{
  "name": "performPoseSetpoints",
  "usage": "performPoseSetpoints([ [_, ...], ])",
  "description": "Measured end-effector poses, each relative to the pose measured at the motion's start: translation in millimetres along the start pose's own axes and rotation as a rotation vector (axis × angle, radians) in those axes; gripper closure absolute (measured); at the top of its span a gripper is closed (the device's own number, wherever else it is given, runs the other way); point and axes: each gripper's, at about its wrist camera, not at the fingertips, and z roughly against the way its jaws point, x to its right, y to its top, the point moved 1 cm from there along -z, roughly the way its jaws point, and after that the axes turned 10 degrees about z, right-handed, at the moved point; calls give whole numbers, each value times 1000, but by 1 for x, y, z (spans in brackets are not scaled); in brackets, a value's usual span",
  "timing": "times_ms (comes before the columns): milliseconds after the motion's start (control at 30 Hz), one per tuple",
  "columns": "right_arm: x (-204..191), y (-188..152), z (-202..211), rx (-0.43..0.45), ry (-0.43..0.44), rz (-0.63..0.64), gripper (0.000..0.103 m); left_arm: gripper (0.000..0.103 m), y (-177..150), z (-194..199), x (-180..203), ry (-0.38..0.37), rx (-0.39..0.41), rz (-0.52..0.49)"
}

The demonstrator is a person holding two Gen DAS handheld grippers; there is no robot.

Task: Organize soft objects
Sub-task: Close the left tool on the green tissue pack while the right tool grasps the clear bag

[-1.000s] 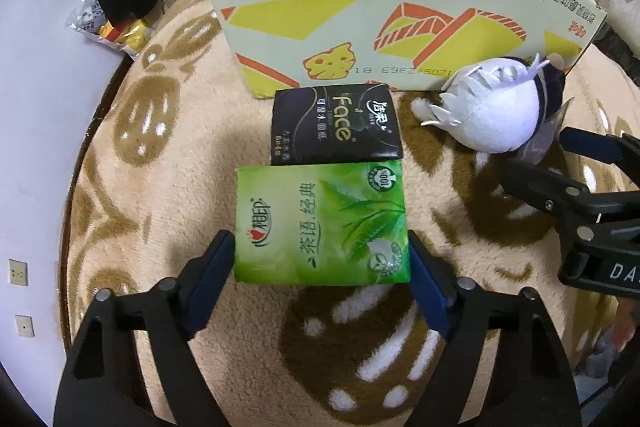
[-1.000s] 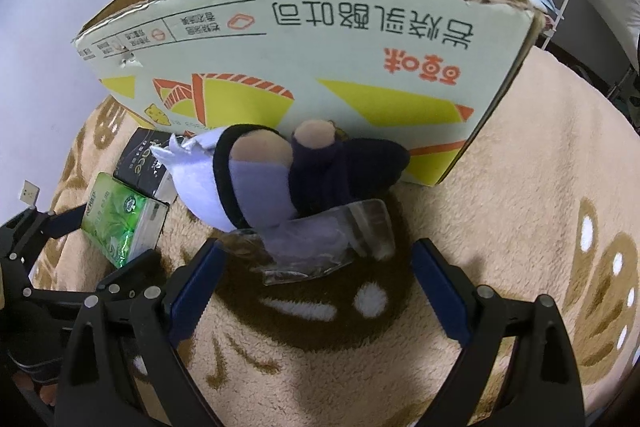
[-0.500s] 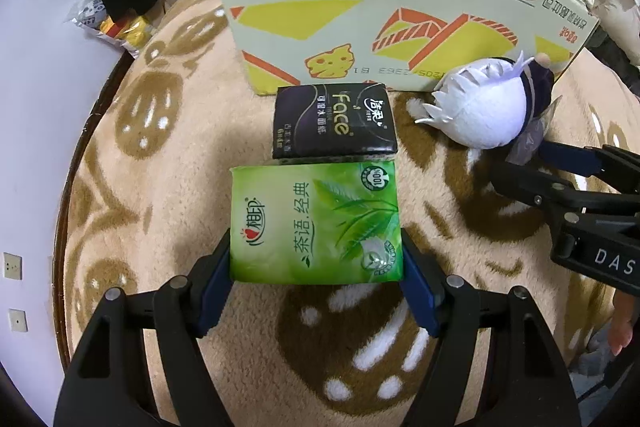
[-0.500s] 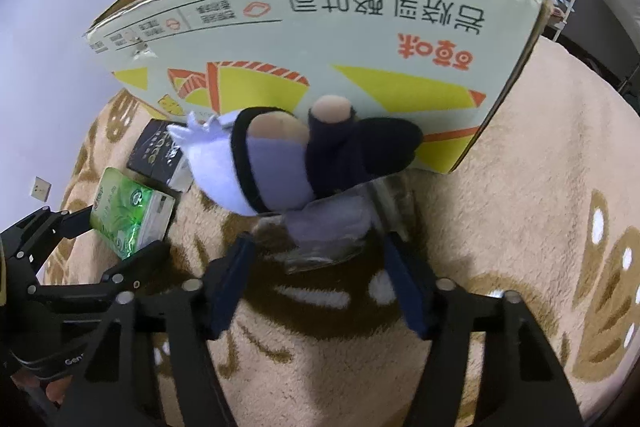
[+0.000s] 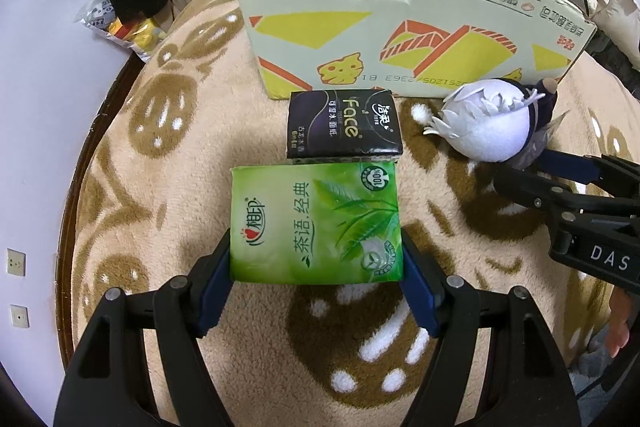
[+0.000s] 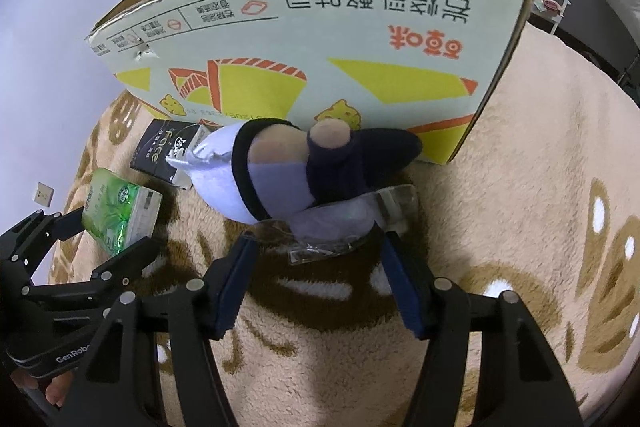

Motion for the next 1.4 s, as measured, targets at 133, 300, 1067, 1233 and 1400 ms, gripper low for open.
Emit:
performPoseSetpoints([
  [133,6,-2,2,-1,0,-2,35,29,1,-3,2,2,-10,-8],
  [300,5,-2,-1,-6,-5,-11,34,29,0,-7,5,12,-15,-30],
  [1067,-13,-2,-12,-42,-173,94,6,29,1,-10,6,14,-24,-31],
  [1233,-5,-3,-9,-16,-114,37,7,29,1,-11,6,15,-25,-33],
  [1400,1,-6,-11,-46,-80,21,12,29,1,-11,6,15,-27,-32],
])
